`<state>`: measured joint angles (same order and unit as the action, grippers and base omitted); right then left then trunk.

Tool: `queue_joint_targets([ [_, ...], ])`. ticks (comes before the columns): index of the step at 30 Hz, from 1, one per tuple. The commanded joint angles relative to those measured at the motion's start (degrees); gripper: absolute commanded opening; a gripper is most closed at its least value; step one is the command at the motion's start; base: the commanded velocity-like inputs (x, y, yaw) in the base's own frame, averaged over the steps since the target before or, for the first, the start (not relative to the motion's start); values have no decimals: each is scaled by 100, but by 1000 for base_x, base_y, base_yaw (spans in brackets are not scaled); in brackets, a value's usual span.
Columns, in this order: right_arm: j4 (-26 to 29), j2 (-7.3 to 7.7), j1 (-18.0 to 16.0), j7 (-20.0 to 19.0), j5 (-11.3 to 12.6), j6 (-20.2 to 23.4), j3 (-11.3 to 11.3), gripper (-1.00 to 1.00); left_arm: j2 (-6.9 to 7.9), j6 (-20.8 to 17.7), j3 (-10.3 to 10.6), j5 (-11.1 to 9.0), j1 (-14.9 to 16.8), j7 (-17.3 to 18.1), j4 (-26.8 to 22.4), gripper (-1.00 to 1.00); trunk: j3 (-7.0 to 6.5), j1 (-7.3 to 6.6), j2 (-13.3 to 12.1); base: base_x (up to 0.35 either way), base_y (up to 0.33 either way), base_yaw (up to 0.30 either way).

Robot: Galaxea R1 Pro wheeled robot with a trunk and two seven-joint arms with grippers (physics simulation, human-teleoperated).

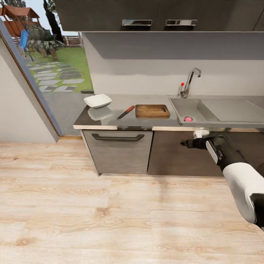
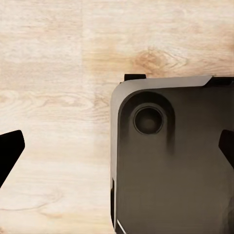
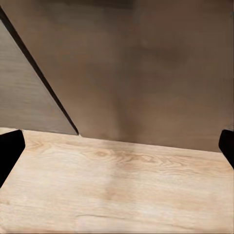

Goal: In the kitchen, take the Vidalia onion out of the sink, dice it on the chopping board with the paring knife, put the diced onion into the bowl on the countertop, then place both the paring knife and the chopping board into the sink.

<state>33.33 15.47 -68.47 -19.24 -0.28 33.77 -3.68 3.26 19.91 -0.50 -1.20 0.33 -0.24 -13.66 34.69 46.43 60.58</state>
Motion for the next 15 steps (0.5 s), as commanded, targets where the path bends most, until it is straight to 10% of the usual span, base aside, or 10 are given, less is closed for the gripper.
queue_joint_targets([
  [1,-175,1,-4,-14,4,-136,-25,100,-1,17,-3,-12,2,-2,4,100,4,0,3,-6,0,0],
  [7,-2798,-444,57,-8,-1,-2920,-27,100,2,13,6,18,2,-2,1,100,4,0,3,-1,0,0],
  [15,-3226,-674,2543,-3,8,-4945,-27,100,-20,-16,-12,20,2,-2,-397,100,4,0,3,0,0,0],
])
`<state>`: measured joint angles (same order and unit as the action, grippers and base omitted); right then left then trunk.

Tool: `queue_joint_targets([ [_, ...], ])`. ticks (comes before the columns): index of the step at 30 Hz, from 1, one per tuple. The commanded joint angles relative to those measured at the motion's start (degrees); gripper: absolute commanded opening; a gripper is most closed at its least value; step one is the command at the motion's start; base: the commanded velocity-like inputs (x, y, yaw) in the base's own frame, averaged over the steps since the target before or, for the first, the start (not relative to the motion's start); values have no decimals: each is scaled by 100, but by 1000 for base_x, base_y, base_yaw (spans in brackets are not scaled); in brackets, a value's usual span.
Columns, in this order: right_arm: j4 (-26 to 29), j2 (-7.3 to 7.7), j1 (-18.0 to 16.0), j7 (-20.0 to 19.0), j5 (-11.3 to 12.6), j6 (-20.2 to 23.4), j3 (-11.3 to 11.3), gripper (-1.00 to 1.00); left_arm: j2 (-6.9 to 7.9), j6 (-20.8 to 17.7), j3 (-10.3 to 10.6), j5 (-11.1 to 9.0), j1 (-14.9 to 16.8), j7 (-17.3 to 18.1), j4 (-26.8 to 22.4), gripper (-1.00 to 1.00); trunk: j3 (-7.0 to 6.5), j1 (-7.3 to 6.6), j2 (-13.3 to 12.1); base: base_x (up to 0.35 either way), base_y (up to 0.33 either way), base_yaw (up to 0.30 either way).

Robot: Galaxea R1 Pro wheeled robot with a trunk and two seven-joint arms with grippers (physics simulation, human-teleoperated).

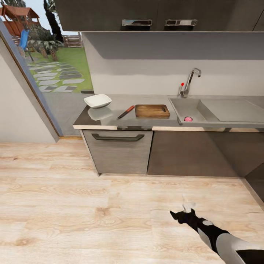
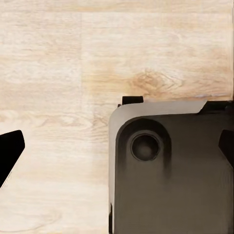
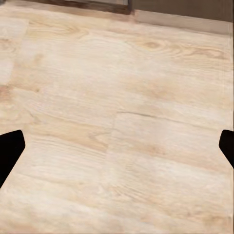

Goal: In the kitchen, take the Vidalia onion out of the sink, dice it on the chopping board with the paring knife, put the diced onion into the bowl on the countertop, then place both the paring knife and the chopping board into the sink.

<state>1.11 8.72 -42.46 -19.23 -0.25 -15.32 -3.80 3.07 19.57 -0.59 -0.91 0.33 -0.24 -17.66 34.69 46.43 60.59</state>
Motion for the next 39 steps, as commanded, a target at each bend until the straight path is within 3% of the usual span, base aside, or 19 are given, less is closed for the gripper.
queue_joint_targets([
  [1,-5,-3,114,-3,6,-188,-16,100,-6,13,-6,-12,2,-2,-39,100,4,0,3,0,0,0],
  [3,-11,-95,856,6,6,-901,-16,100,-80,-5,-4,-19,2,-7,-221,100,4,0,3,0,0,0],
  [5,-15,-208,1399,101,2,-1338,-16,100,-150,-15,-3,-22,2,-9,-356,100,4,0,3,0,0,0],
  [8,-19,-336,1901,357,0,-1771,-16,100,-185,-25,-3,-27,2,-10,-469,100,4,0,3,0,0,0],
  [10,-21,-508,2340,776,0,-2249,-16,100,-205,-30,-3,-30,2,-11,-525,100,4,0,3,0,0,0],
  [11,-20,-764,2702,1476,-2,-2706,-16,100,-211,-32,-3,-31,2,-7,-546,100,4,0,3,0,0,0],
  [12,-17,-817,2738,1630,-4,-2759,-16,100,-211,-32,-3,-31,2,-6,-548,100,4,0,3,0,0,0],
  [15,45,-1045,2851,2726,-5,-2905,-1,100,-209,-32,-3,-28,2,-3,-553,100,4,0,3,0,0,0],
  [16,91,-1074,2866,3083,-4,-2925,3,100,-206,-32,-3,-26,2,-3,-552,100,4,0,3,0,0,0],
  [18,206,-1097,2879,3434,-2,-2946,7,100,-200,-32,-3,-25,2,-3,-547,100,4,0,3,0,0,0],
  [22,480,-1104,2889,3658,-1,-2952,6,100,-195,-25,-3,-24,2,-3,-536,100,4,0,3,0,0,0],
  [39,601,-1133,2896,3546,8,-2971,-6,100,-186,29,6,-31,2,-1,-508,100,4,0,3,0,-66,0],
])
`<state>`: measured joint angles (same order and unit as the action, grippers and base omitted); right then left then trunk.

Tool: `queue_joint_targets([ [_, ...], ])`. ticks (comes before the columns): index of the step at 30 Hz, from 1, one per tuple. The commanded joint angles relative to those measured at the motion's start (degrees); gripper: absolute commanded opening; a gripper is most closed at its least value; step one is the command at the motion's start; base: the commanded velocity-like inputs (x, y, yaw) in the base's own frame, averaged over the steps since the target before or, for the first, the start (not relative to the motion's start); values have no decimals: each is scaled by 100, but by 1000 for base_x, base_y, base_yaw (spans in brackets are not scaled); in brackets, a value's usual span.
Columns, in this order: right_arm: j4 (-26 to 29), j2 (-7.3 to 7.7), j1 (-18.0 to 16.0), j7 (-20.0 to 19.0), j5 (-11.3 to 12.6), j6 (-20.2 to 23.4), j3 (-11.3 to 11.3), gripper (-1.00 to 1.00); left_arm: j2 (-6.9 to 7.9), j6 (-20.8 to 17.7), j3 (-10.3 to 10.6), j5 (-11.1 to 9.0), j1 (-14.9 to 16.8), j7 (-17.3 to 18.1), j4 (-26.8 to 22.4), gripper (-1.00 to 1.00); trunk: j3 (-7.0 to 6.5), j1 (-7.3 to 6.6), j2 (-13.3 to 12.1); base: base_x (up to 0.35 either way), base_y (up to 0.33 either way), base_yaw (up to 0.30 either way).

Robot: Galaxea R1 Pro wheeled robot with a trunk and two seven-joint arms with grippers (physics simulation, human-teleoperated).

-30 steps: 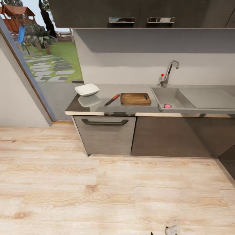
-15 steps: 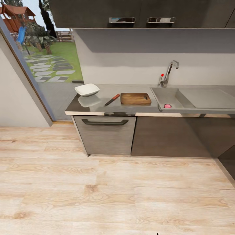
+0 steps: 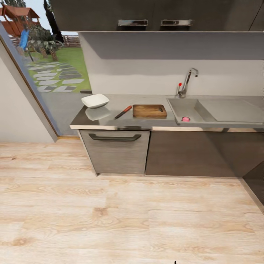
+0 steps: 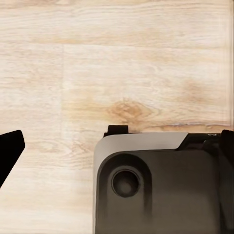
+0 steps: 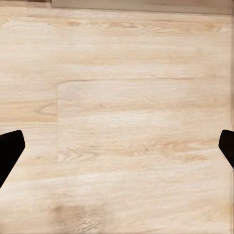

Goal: In the kitchen, take the Vidalia onion out of the sink, dice it on the chopping board with the paring knife, put the diced onion into the bowl on the countertop, then place both the paring knife and the chopping board into the sink.

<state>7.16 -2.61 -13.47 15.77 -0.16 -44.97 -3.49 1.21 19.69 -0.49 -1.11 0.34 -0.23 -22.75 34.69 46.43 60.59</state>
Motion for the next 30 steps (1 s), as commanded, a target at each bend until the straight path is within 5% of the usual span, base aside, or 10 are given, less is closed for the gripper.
queue_joint_targets([
  [1,-4,-1,-4,46,-2,-5,-37,100,0,17,-4,-11,1,-3,2,100,4,0,3,0,-280,0],
  [30,-4,-2,-5,35,-19,-11,-55,100,2,13,-4,-3,1,-4,40,100,4,0,3,17,-315,0],
])
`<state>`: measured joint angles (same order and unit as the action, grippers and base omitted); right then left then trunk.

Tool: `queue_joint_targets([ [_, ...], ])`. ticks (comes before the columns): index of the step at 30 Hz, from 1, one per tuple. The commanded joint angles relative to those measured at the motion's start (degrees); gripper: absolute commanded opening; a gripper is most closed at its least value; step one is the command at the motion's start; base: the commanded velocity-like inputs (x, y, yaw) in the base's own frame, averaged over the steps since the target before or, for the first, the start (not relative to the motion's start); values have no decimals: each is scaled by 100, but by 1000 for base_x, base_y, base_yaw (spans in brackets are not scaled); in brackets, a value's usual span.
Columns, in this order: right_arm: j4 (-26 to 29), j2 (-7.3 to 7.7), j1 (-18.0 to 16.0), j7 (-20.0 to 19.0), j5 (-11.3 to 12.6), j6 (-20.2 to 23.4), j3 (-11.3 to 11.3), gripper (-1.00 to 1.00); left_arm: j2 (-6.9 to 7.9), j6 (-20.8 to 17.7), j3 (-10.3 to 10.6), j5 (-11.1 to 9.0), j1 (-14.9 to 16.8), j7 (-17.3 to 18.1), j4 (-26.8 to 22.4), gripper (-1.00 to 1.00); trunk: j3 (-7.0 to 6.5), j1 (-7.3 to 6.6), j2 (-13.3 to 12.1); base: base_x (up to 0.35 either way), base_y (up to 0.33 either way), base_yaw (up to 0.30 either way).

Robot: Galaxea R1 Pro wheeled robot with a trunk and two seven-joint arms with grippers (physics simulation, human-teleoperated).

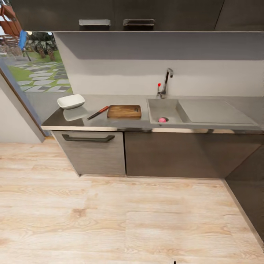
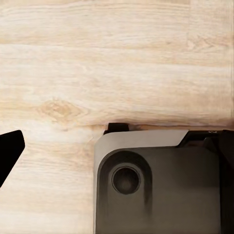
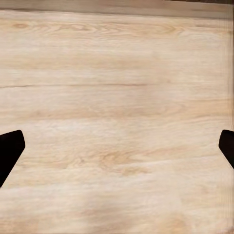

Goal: In the kitchen, take the Vidalia onion out of the sink, dice it on the chopping board with the paring knife, put the diced onion into the bowl on the countertop, then place both the paring knife and the chopping board into the sink.

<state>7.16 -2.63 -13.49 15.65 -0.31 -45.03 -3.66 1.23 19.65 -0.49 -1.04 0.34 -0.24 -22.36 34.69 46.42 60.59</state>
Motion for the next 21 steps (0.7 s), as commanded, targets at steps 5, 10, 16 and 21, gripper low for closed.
queue_joint_targets([
  [5,-4,0,0,51,-1,-6,-38,100,0,16,-4,-10,1,-2,3,100,4,1,3,106,-318,0],
  [10,-4,0,-4,52,4,-6,-38,100,0,13,-4,-10,1,-2,3,100,4,1,3,137,-317,0],
  [16,-4,0,0,52,11,-6,-32,100,0,14,-4,-10,1,-2,3,100,4,1,3,157,-311,0],
  [21,-4,0,-2,52,13,-6,-30,100,0,13,-4,-8,1,-2,3,100,4,1,3,164,-308,0],
])
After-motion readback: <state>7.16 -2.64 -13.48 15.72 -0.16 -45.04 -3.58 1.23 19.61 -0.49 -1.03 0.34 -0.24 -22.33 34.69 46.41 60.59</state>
